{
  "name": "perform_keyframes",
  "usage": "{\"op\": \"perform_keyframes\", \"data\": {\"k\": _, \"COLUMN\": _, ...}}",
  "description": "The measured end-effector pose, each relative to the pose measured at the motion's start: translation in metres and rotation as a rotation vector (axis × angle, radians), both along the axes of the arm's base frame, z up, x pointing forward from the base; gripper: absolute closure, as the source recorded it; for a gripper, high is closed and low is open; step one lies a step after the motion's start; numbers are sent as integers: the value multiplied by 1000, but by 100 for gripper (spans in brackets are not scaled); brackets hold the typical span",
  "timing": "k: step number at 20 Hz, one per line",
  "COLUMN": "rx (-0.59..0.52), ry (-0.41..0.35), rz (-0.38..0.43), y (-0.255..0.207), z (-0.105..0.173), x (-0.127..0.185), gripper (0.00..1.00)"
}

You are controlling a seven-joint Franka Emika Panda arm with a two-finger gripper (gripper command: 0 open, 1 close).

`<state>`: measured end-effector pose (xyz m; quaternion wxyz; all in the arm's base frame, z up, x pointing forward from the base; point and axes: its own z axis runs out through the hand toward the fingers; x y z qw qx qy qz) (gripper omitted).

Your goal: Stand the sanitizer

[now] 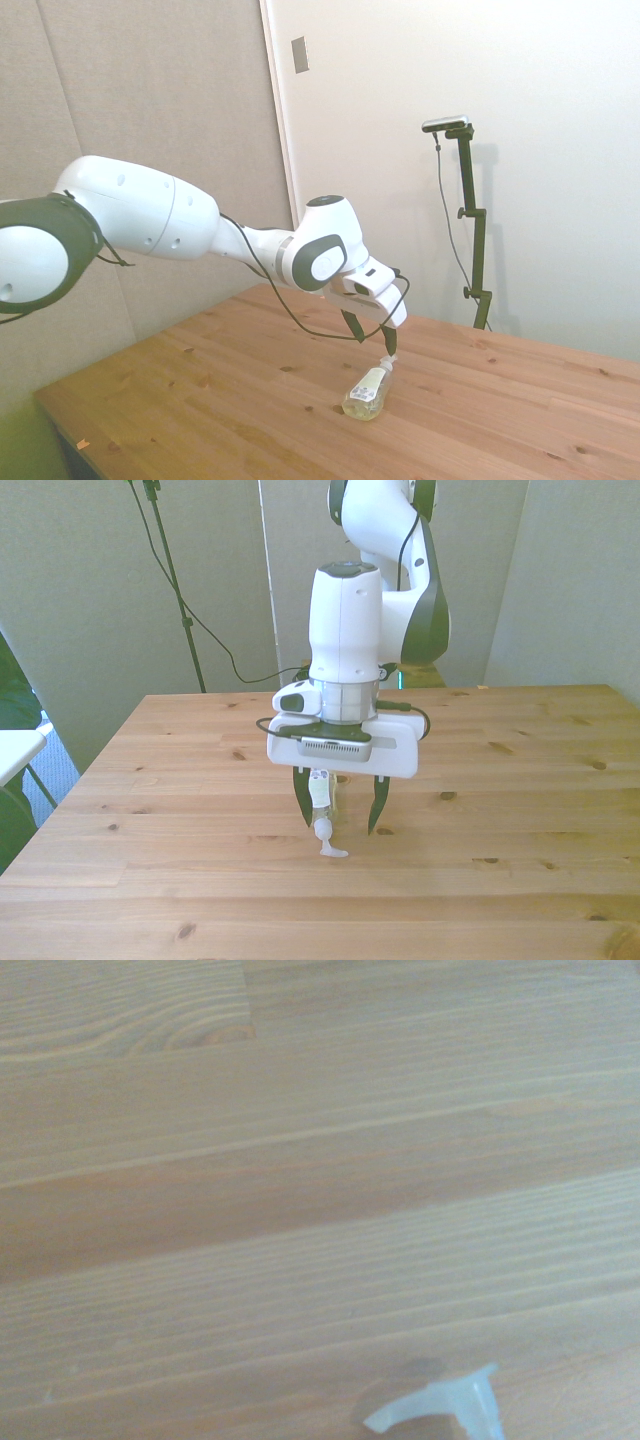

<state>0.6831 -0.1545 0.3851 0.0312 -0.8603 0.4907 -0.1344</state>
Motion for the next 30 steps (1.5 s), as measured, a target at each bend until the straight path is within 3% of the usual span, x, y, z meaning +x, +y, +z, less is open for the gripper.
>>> {"op": "perform_keyframes", "data": {"k": 9, "rx": 5, "ry": 37, "rz": -29, "y": -16, "z": -28, "x": 9, "gripper": 0}}
{"op": "perform_keyframes", "data": {"k": 10, "rx": 6, "ry": 41, "rz": -32, "y": -18, "z": -31, "x": 9, "gripper": 100}}
{"op": "perform_keyframes", "data": {"k": 30, "rx": 33, "ry": 32, "rz": -65, "y": -30, "z": -33, "x": 9, "gripper": 100}}
